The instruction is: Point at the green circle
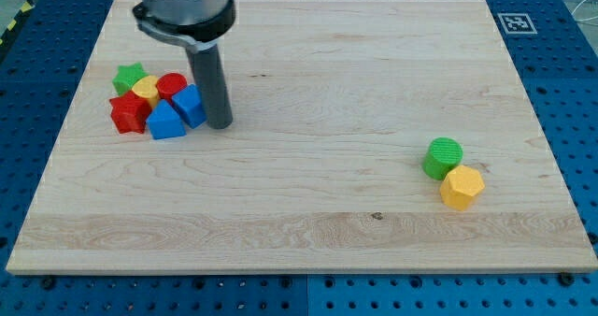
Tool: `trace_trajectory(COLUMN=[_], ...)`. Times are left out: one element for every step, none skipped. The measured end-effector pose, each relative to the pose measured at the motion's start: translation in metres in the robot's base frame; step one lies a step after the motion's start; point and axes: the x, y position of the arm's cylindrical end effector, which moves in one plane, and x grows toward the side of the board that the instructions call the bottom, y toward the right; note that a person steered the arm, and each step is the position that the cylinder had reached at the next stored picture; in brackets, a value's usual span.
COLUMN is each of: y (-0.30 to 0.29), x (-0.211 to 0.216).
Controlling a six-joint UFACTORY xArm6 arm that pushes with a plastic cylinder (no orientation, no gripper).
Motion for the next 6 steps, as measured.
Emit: trace_trajectory(y=[0.043, 0.097, 0.151, 0.202, 0.261, 0.3], x=[-0.015, -0.015, -0.015, -0.012, 0.014, 0.052])
